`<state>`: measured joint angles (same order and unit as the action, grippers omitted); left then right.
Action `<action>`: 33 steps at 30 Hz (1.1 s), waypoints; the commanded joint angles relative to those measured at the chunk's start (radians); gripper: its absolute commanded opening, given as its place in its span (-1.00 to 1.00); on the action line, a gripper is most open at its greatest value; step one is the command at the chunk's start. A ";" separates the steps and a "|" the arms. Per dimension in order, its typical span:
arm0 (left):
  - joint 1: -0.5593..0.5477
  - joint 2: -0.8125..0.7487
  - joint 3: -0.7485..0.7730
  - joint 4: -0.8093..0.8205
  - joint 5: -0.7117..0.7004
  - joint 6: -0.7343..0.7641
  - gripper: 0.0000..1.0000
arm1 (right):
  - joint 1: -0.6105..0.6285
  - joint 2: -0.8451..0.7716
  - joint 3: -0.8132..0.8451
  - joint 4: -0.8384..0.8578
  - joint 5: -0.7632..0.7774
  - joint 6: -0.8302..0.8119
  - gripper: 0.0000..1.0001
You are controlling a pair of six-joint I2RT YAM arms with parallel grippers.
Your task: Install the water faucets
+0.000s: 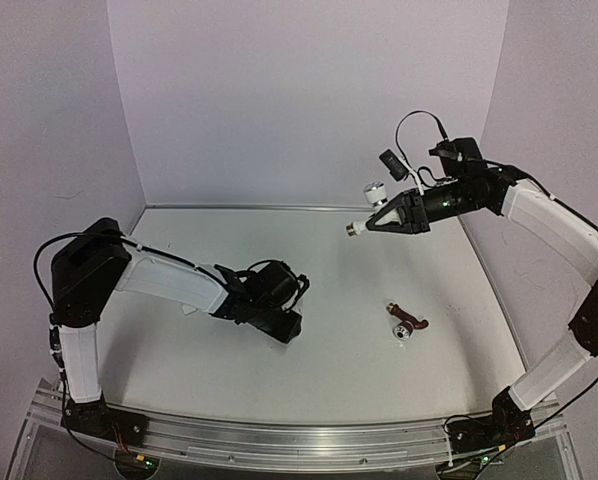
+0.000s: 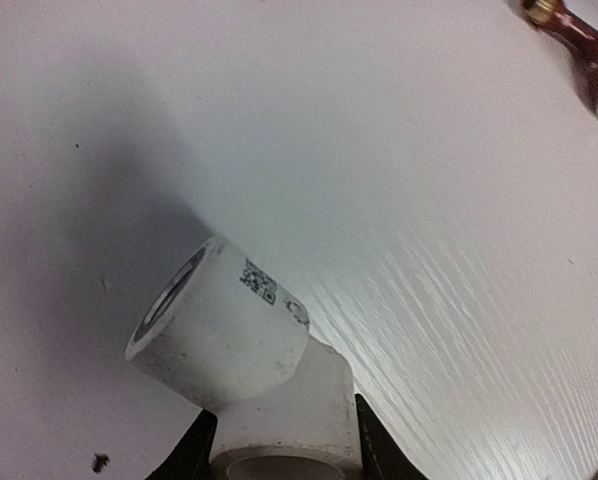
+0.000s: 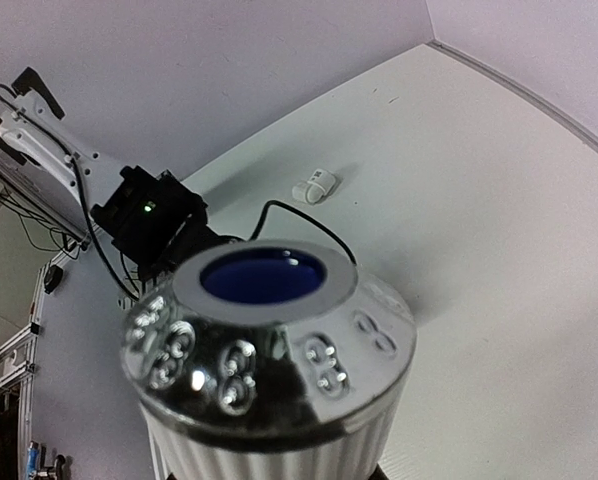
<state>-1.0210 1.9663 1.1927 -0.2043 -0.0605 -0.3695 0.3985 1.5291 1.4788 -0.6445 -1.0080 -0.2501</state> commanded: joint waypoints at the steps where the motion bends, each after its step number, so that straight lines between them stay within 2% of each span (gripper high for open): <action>1: -0.025 -0.198 -0.101 0.047 0.165 0.081 -0.88 | -0.007 -0.012 -0.012 0.026 -0.022 -0.028 -1.00; 6: -0.045 -0.389 -0.197 0.085 0.295 0.172 -0.85 | -0.006 -0.003 -0.066 0.027 -0.066 -0.039 -1.00; 9: -0.046 -0.422 -0.186 0.015 0.336 0.221 -0.85 | -0.006 0.008 -0.110 0.029 -0.102 -0.042 -1.00; 13: -0.060 -0.359 -0.173 -0.040 0.263 0.264 -0.84 | -0.006 0.012 -0.136 0.029 -0.112 -0.052 -1.00; 20: -0.130 -0.140 -0.015 -0.247 0.112 0.302 -0.81 | -0.008 0.002 -0.139 0.028 -0.069 -0.055 -1.00; 23: -0.136 -0.117 -0.005 -0.244 0.101 0.303 -0.77 | -0.009 0.009 -0.144 0.028 -0.068 -0.057 -1.00; 33: -0.138 -0.054 -0.006 -0.190 0.070 0.300 -0.43 | -0.016 0.036 -0.151 0.029 -0.048 -0.075 -1.00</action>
<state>-1.1595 1.8755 1.1358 -0.4179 0.0360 -0.0776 0.3908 1.5566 1.3258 -0.6430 -1.0561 -0.3092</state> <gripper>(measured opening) 0.343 0.194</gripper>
